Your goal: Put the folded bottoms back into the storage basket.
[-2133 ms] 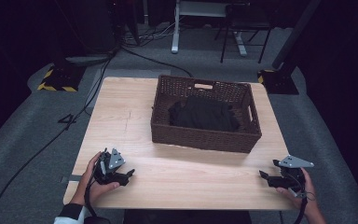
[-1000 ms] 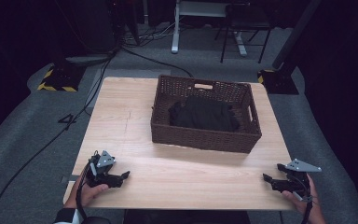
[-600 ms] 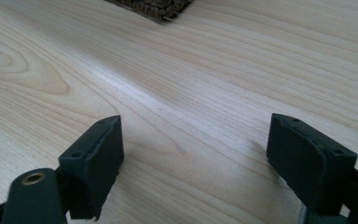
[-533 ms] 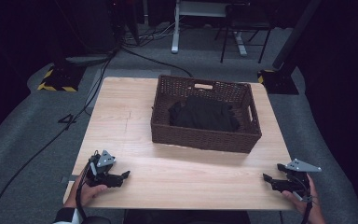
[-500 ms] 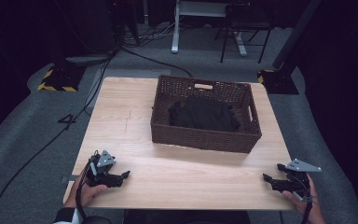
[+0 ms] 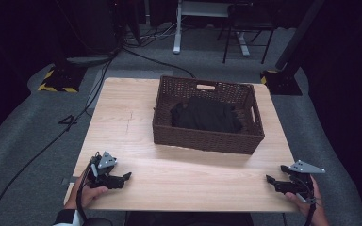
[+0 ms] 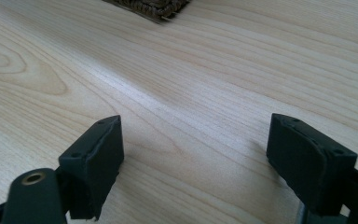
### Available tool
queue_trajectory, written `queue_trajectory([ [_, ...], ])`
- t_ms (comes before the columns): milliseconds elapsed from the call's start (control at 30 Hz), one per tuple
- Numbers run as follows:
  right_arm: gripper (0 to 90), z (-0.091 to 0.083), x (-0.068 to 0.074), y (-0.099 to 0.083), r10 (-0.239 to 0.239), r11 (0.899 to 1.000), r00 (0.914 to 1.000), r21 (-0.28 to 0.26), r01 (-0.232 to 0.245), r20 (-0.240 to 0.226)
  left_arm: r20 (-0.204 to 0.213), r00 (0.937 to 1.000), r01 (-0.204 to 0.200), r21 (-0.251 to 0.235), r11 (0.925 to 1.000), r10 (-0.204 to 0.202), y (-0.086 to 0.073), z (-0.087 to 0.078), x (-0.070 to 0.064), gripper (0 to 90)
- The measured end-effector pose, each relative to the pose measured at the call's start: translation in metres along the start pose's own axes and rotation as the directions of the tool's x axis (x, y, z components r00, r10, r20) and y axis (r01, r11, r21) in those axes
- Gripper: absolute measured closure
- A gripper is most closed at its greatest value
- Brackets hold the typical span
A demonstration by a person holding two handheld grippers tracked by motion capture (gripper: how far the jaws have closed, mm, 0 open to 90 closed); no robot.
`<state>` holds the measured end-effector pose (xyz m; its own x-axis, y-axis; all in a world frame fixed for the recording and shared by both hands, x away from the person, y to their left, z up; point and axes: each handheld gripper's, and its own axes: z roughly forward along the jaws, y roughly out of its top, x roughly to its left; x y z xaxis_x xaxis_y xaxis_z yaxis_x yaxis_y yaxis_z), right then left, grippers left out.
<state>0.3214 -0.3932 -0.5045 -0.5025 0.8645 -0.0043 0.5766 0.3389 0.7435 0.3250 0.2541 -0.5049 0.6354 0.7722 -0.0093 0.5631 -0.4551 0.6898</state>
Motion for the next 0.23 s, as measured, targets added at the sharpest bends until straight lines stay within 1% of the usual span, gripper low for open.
queue_trajectory([
  [233, 19.3, 0.0003, -0.0006, 0.0003, -0.001, 1.0, 1.0, 0.0, 0.001, 0.002, -0.001, 1.0, 0.0, -0.001, 1.0, 0.0, 0.0, 0.0, 0.0, 14.8],
])
